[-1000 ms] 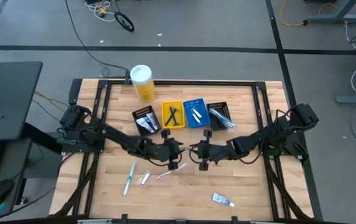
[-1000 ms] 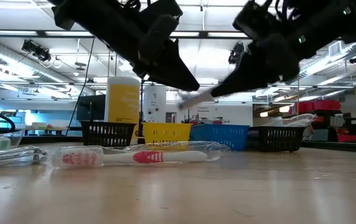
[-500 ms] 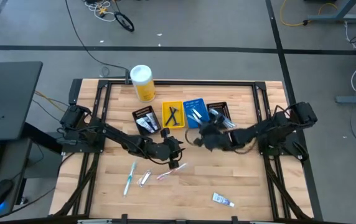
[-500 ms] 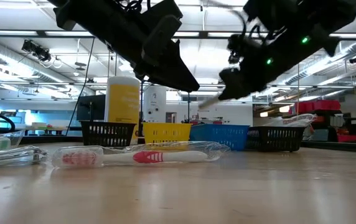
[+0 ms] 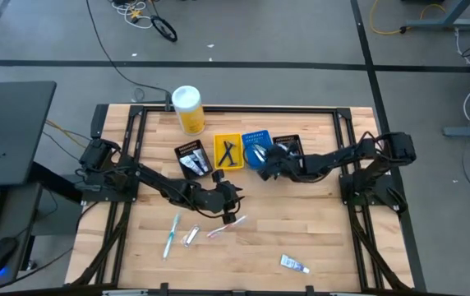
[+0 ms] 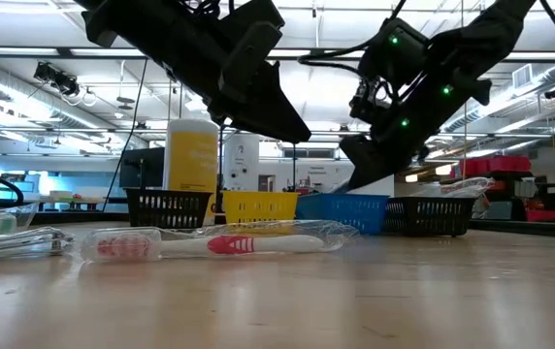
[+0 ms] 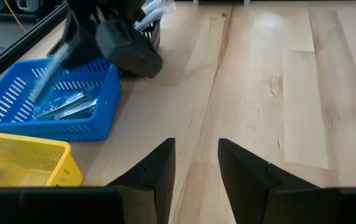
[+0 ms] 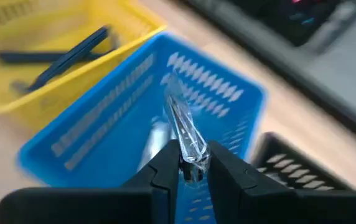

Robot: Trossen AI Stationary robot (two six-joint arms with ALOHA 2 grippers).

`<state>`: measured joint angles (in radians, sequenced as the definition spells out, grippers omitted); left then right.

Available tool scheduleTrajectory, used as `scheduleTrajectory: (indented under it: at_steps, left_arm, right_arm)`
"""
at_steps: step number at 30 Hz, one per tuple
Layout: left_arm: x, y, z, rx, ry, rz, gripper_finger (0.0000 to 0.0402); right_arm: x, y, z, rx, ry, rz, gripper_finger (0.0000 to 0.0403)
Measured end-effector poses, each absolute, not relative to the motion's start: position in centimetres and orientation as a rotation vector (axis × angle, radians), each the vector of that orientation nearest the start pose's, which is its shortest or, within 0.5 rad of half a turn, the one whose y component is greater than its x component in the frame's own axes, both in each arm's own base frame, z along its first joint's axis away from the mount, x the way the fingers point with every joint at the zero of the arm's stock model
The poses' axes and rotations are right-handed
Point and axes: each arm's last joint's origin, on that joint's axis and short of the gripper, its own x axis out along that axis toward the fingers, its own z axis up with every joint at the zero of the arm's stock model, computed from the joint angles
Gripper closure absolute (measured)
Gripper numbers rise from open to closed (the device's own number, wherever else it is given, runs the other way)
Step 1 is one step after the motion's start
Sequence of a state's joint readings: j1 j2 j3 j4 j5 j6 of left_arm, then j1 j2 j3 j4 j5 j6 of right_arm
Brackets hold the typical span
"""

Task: Pick & Place Travel size toiletries
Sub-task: Put the silver nail cutter into the blue basket, then put the orange toothbrush into the right black basket

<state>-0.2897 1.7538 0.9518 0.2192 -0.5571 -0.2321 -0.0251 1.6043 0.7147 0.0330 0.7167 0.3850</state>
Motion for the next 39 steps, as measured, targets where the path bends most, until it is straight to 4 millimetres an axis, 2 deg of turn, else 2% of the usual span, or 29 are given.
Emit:
scheduleTrajectory:
  at_steps: [4,8,15,21,27,33,36,39]
  left_arm:
    - [34.8,-8.8,17.8,-0.006,0.495,0.324,0.0274]
    - [34.8,-8.8,17.8,-0.072,0.487,0.332,0.0274]
    - [34.5,-9.9,17.3,-0.168,0.596,0.066,0.0278]
    - [33.2,-11.6,16.3,-0.179,0.726,0.029,0.0278]
    - [31.8,-13.5,15.7,-0.164,0.816,0.022,0.0253]
    - [30.8,-13.8,15.0,-0.217,0.925,0.012,0.0221]
    - [30.2,-13.6,14.1,-0.237,0.948,0.006,0.0217]
    - [29.6,-13.4,13.3,-0.241,0.96,0.016,0.022]
  right_arm:
    - [28.8,-3.2,14.5,0.087,0.711,-0.778,0.0329]
    - [28.7,-3.7,14.5,0.121,0.72,-0.761,0.03]
    - [29.1,-3.7,14.8,0.124,0.675,-0.741,0.027]
    - [30.9,-1.4,16.7,-0.009,0.494,-0.534,0.0268]
    - [31.6,1.7,17.7,-0.118,0.414,-0.268,0.0268]
    - [31.6,2.3,17.7,-0.129,0.412,-0.172,0.0268]
    - [31.6,2.4,17.6,-0.077,0.415,-0.148,0.0268]
    - [31.6,2.7,17.4,-0.065,0.436,-0.02,0.0267]
